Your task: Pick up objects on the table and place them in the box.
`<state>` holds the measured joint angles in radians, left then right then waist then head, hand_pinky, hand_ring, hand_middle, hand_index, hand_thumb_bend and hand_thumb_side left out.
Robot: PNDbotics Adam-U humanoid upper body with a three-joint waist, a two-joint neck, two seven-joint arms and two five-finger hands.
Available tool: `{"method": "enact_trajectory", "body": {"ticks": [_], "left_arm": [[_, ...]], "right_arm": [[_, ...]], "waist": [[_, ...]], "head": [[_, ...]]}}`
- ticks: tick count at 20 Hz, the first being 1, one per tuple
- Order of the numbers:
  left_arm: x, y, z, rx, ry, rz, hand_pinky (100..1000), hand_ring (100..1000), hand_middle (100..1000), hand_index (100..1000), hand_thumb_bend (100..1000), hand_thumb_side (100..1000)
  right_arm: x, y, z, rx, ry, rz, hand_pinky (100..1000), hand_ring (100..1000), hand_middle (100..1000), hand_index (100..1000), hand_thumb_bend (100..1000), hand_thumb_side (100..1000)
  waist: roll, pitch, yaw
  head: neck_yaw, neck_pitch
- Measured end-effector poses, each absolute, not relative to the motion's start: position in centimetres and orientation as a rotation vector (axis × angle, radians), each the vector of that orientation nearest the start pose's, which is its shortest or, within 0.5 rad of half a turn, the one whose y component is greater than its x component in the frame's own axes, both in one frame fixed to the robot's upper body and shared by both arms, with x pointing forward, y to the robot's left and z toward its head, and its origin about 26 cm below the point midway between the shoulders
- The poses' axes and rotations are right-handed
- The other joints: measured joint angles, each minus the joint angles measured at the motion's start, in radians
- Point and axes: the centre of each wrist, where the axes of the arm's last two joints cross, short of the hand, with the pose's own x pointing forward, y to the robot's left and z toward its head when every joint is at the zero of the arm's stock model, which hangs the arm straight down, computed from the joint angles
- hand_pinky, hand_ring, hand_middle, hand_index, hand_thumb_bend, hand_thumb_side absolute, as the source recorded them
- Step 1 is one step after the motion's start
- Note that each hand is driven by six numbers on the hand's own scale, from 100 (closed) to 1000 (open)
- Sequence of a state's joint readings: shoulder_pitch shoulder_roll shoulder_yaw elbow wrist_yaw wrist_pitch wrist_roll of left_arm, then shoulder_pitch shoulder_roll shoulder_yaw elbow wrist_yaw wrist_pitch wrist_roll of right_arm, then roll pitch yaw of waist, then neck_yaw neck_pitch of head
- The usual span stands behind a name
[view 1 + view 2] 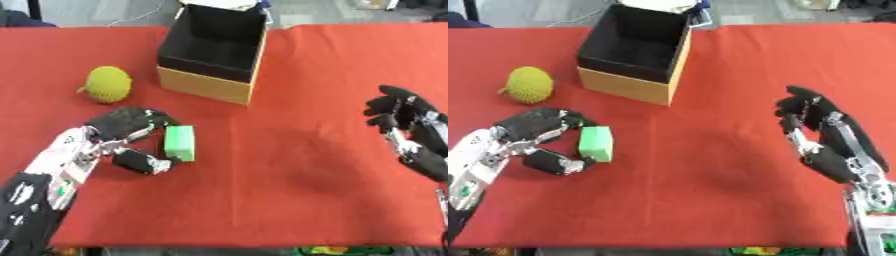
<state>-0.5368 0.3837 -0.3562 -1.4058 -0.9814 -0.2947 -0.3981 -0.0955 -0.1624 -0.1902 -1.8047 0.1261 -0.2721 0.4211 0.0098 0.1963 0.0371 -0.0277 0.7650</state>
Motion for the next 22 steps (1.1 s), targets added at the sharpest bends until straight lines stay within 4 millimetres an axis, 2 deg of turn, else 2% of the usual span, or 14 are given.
{"method": "enact_trajectory", "body": {"ticks": [8, 15, 22], "left_arm": [[38.65, 20.88, 10.29, 0.682, -1.529, -1.887, 735, 694, 648, 868, 345, 768], [38.72, 20.81, 10.43, 0.702, -1.552, -1.869, 716, 663, 590, 781, 264, 673], [38.59, 20.6, 11.11, 0.721, -1.616, -1.812, 711, 649, 560, 757, 209, 614]], "right_arm": [[28.92, -31.29, 9.07, -0.137, -2.048, 0.606, 665, 723, 710, 907, 100, 470], [28.94, -31.3, 9.01, -0.138, -2.045, 0.607, 665, 723, 711, 907, 100, 470], [28.94, -31.3, 9.0, -0.138, -2.044, 0.608, 665, 723, 711, 907, 100, 470]], "waist": [[0.0, 0.0, -0.002], [0.001, 0.001, -0.003], [0.004, 0.001, -0.004]], "head": [[0.0, 0.0], [0.0, 0.0], [0.0, 0.0]]}}
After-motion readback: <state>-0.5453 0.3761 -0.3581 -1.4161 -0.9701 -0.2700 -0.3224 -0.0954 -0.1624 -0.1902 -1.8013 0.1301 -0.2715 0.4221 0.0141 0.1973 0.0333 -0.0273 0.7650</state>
